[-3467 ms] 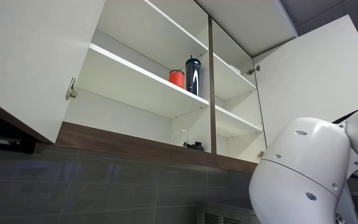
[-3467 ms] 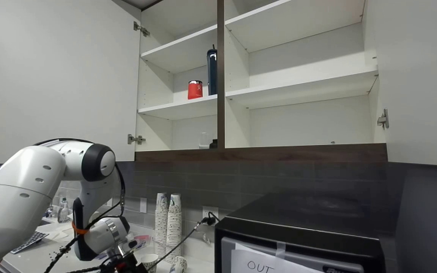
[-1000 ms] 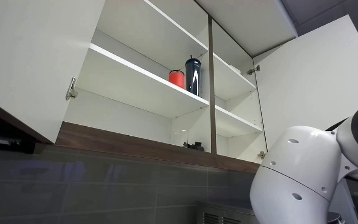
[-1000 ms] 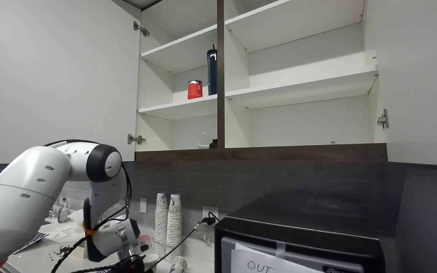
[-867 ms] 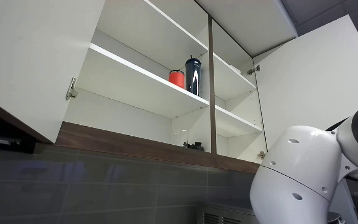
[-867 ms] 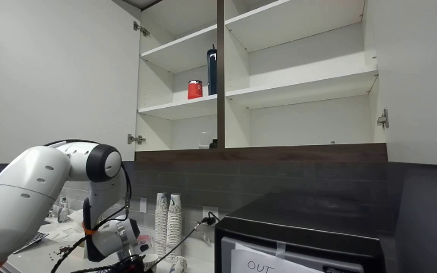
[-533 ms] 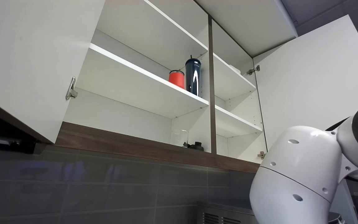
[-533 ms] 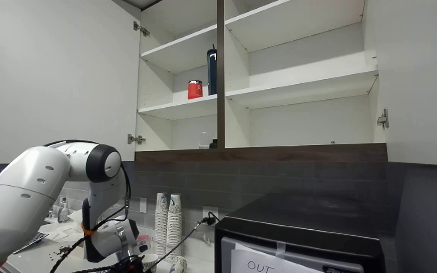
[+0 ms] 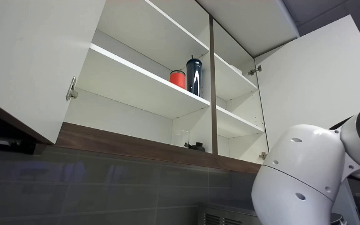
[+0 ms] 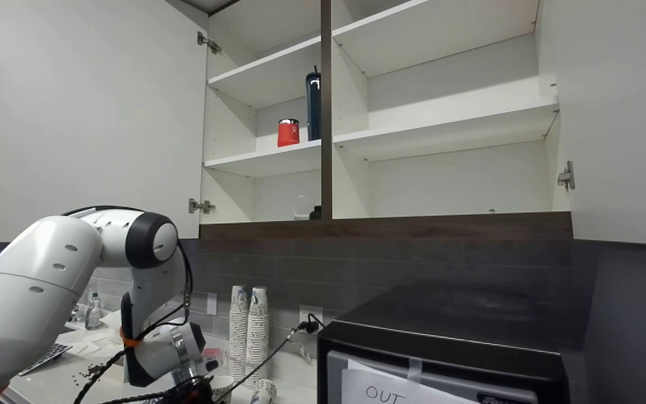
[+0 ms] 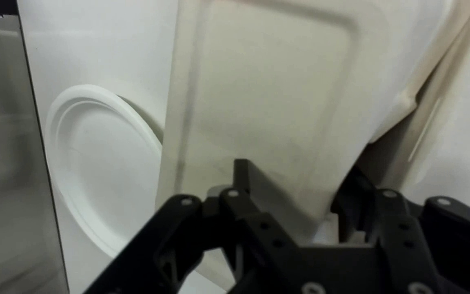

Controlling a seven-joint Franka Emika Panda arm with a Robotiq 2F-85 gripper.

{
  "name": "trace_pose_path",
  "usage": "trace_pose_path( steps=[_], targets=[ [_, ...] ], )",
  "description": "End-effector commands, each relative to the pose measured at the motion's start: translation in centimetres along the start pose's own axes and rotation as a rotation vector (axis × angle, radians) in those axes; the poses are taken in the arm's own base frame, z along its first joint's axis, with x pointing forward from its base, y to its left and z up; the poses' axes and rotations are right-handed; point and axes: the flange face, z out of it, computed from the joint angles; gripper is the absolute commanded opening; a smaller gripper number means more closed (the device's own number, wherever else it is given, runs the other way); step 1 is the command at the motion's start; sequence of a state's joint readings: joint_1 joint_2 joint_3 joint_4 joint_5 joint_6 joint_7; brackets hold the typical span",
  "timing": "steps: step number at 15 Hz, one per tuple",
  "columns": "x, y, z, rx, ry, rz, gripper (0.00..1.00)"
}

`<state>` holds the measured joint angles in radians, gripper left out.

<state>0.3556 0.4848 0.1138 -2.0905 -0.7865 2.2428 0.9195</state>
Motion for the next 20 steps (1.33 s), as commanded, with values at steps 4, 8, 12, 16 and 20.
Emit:
trace_pose_path(
  steps=[4,8,12,16,20],
  targets=[
    [-0.6,0.2,-0.9,-0.037,0.018,0.033,0.03],
    [-0.6,0.7,-1.7,-0.049,0.024,0.042,0.0],
    [-0.7,1.6,-2.7,-0.037,0.037,0.046,0.01],
    [-0.8,3.2,-4.0,-0.012,0.048,0.057,0.01],
    [-0.8,5.4,-4.8,0.07,0.068,0.057,0.01]
  ],
)
